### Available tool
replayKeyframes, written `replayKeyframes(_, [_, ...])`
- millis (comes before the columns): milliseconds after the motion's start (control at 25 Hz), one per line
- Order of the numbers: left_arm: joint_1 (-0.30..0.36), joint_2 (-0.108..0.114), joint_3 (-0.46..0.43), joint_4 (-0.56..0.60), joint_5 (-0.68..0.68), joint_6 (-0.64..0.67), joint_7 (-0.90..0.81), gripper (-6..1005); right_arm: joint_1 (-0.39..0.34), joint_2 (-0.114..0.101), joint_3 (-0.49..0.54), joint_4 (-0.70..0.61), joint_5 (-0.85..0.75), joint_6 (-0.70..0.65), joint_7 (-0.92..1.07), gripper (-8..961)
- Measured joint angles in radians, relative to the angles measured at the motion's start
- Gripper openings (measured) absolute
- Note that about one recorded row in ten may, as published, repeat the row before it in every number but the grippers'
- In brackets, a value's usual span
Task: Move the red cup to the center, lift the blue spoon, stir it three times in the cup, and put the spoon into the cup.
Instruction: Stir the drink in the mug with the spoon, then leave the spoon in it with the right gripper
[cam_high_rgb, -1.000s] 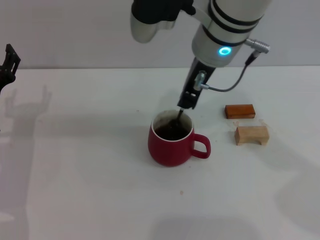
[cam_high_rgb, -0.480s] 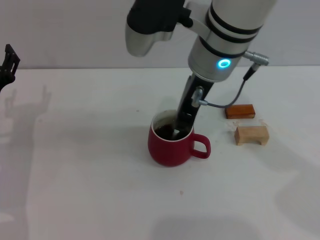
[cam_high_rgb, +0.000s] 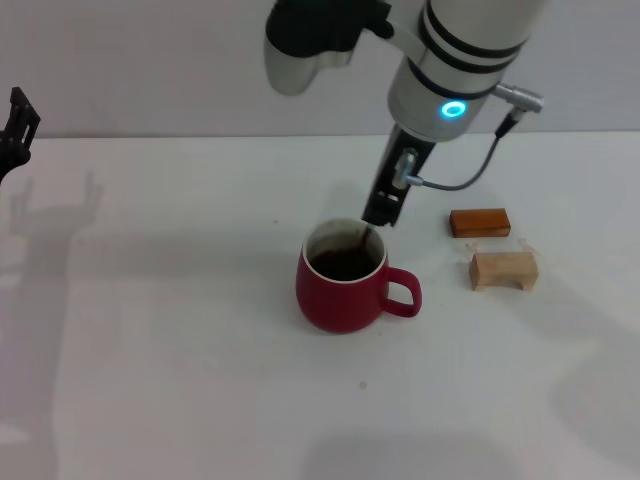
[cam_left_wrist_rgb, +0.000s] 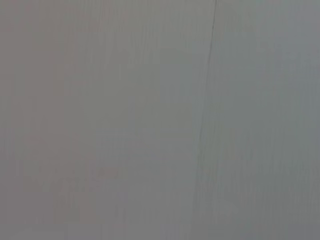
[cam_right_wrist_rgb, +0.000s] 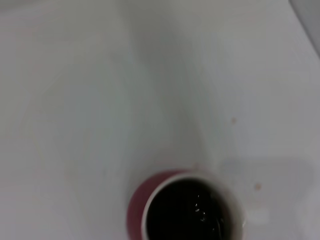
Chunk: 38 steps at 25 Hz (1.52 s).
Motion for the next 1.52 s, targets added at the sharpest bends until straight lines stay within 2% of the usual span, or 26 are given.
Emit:
replayKeyframes(160, [-0.001, 0.001, 0.0, 0.0, 0.0, 0.0, 0.0, 840, -0.009, 0.0, -0.001, 0.0, 0.01, 0.058, -0.009, 219])
replayKeyframes(240, [0.0, 0.001, 0.0, 0.0, 0.0, 0.0, 0.0, 840, -0.013, 0.001, -0.002, 0.003, 0.069, 0.083, -0.025, 220])
replayKeyframes(440, [-0.002, 0.002, 0.0, 0.0, 0.0, 0.0, 0.0, 840, -0.005, 0.002, -0.024, 0.006, 0.12, 0.056, -0.031, 221])
replayKeyframes(800, [-0.001, 0.0, 0.0, -0.014, 0.001, 0.0, 0.0, 840, 0.0, 0.003, -0.052, 0.001, 0.029, -0.039, 0.014, 223])
replayKeyframes(1040, [0.0, 0.001, 0.0, -0.014, 0.001, 0.0, 0.0, 840, -0.008, 0.003, -0.054, 0.005, 0.026, 0.016, 0.007, 224])
replayKeyframes(1520, [0.001, 0.002, 0.0, -0.014, 0.0, 0.0, 0.0, 840, -0.01, 0.004, -0.054, 0.028, 0.052, 0.008, 0.027, 226])
